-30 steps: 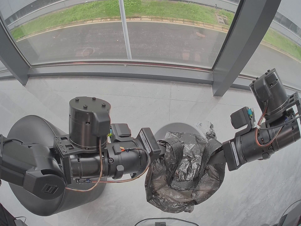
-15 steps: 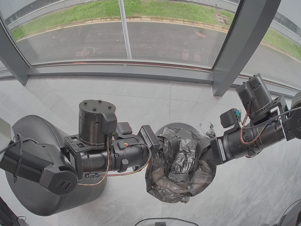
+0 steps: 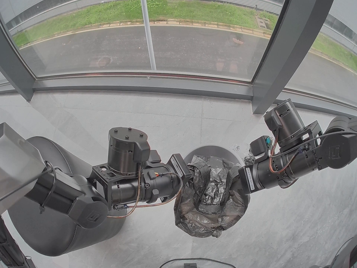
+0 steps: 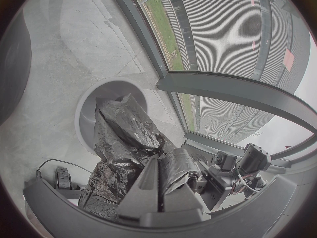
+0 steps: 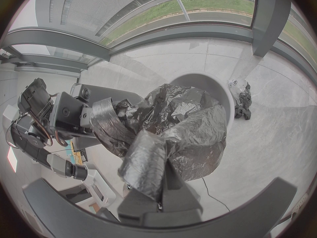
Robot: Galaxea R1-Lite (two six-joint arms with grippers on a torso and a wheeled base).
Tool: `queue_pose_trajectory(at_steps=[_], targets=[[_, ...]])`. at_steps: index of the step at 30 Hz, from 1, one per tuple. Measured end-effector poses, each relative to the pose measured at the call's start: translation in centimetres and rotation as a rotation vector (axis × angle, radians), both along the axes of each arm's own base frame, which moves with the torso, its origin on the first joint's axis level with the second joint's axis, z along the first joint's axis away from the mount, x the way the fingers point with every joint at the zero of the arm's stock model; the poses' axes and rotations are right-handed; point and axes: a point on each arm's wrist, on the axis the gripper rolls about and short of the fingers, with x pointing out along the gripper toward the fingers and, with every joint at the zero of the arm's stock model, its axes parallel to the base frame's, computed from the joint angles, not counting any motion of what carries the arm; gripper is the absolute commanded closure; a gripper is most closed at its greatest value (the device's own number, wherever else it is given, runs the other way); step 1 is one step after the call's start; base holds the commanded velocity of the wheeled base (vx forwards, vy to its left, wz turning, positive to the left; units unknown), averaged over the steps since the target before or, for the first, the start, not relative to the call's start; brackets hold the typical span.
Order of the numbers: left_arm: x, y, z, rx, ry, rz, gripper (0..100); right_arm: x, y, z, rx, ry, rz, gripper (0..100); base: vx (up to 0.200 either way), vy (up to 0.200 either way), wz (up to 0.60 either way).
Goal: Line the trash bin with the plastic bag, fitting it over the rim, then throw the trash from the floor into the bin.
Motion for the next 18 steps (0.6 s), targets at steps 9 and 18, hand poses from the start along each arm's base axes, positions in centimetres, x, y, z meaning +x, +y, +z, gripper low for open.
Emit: queue_pose_trajectory(at_steps=[9, 18], targets=[[1.4, 0.5, -0.8, 0.033, -0.034, -0.009, 100, 1.5, 0.3, -1.5, 0.007, -0.014, -0.016, 100, 0.0, 0.0, 0.0], [3.2, 0.6, -1.9, 0.054, -0.058, -0.004, 100, 3.4, 0.5, -2.5, 0.031, -0.063, -0.038, 100, 0.0, 0.0, 0.0]])
